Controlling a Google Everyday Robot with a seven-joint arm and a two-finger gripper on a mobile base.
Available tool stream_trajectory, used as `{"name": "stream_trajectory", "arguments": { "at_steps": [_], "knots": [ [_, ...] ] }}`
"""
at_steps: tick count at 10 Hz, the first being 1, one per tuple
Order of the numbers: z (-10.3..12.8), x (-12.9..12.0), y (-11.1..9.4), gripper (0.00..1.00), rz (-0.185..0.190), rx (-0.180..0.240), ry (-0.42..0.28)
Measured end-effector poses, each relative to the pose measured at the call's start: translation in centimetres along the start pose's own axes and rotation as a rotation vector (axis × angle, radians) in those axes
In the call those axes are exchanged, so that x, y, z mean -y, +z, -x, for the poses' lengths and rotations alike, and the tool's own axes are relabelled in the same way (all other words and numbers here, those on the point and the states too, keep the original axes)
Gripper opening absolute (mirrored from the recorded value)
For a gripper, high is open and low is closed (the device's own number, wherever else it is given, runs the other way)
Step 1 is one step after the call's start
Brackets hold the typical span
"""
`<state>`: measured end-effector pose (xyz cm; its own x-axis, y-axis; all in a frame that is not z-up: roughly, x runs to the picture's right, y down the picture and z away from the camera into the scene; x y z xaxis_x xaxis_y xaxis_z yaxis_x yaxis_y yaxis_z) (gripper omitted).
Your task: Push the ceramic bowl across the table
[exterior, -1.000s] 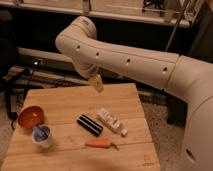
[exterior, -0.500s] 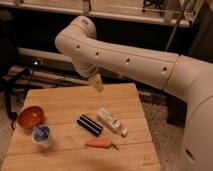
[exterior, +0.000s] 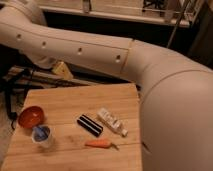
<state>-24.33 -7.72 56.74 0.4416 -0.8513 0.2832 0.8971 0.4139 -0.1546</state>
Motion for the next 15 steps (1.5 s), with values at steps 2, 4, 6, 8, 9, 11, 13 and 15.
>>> {"name": "stream_trajectory", "arguments": {
  "at_steps": [2,4,6,8,9,11,13,15],
  "knots": [
    [3.0,4.4,-0.8,0.80,-0.031,0.060,-0.089],
    [6.0,8.4,0.1,0.80,-0.069,0.174,-0.171],
    [9.3,10.9,2.1,0.80,-0.073,0.248,-0.267],
    [12.1,11.3,5.1,0.80,-0.015,0.237,-0.370],
    [13.2,11.3,6.7,0.80,0.017,0.213,-0.412],
    [15.7,11.3,9.2,0.80,0.061,0.190,-0.472],
    [17.9,11.6,10.8,0.80,0.069,0.206,-0.484],
    [17.6,11.5,10.8,0.80,0.070,0.206,-0.479]
  ]
}}
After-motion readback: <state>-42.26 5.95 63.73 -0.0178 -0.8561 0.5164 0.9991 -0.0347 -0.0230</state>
